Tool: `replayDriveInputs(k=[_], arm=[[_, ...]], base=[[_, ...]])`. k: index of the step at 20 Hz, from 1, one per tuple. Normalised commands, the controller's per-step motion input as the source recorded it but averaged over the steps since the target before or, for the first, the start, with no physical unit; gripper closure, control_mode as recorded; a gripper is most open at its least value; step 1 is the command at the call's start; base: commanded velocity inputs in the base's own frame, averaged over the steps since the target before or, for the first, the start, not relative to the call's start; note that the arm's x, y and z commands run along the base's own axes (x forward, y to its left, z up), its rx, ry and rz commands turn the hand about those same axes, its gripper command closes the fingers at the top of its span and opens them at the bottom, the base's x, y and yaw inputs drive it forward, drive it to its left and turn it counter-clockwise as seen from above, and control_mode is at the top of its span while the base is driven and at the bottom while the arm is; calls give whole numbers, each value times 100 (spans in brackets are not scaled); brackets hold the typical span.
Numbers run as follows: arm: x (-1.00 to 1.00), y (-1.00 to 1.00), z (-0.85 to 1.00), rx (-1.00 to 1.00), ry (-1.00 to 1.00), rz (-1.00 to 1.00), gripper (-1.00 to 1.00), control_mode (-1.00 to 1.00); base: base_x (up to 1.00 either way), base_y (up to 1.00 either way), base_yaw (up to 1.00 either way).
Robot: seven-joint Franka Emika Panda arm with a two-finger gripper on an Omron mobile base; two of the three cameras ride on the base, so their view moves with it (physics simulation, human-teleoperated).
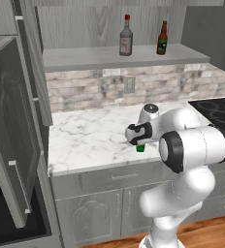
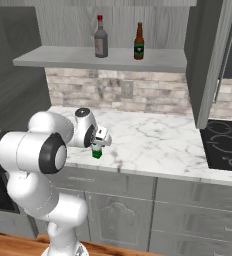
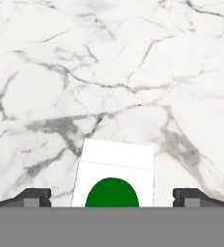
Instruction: Sort all alcoholic drinks to one cabinet, and non-alcoholic drinks to the other.
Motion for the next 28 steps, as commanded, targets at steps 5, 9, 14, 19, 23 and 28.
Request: replayDriveInputs(k=[5,9,14,19,23,28], arm=[[9,0,-7,0,0,0,-100,-100],[4,0,-9,0,1,-1,-100,-100],[0,0,-14,0,3,-1,100,-100],[0,0,-17,0,3,-2,100,-100],[0,0,-12,0,5,-2,100,-100],[-3,0,-3,0,3,0,100,-100]], base=[[0,0,0],[0,0,0],[0,0,0],[0,0,0],[0,0,0],[0,0,0]])
